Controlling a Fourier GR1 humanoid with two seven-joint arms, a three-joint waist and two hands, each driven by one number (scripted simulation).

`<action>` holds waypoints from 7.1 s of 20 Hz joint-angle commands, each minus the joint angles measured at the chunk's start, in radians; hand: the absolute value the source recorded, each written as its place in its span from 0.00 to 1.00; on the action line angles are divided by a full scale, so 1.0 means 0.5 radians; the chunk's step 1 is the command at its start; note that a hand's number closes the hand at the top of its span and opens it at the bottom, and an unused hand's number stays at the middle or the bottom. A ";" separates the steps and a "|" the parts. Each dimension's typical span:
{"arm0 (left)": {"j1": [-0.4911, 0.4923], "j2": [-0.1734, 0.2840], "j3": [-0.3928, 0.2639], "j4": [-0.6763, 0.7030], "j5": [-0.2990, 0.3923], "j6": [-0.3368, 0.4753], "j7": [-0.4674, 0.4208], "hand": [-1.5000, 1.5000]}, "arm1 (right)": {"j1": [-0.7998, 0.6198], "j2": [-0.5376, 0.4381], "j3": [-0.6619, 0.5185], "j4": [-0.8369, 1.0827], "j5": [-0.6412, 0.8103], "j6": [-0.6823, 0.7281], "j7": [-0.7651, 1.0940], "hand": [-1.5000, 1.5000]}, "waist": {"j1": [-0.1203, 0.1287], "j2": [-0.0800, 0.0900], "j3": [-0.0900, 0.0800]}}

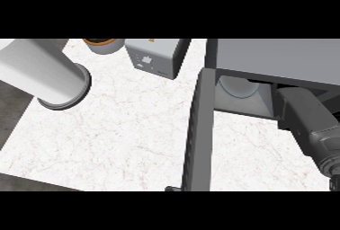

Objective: Pick up the milk, place it into the microwave and close the microwave

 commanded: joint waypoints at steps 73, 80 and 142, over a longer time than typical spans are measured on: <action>-0.127 -0.587 -0.758 0.469 -1.279 -0.747 -0.381 0.00 | 0.481 0.511 0.016 -0.289 -0.223 1.175 -0.286 0.00 | -0.396 -0.171 -0.010; -0.216 -0.589 -0.915 0.553 -1.487 -0.616 -0.394 1.00 | 0.900 0.671 0.189 -0.436 -0.170 0.964 -0.384 0.00 | -0.444 -0.187 -0.013; -1.874 -0.589 -3.239 2.094 -1.242 2.415 -1.206 1.00 | 3.216 -0.016 0.724 -4.245 -1.165 1.700 0.741 0.00 | -0.698 -0.073 -0.016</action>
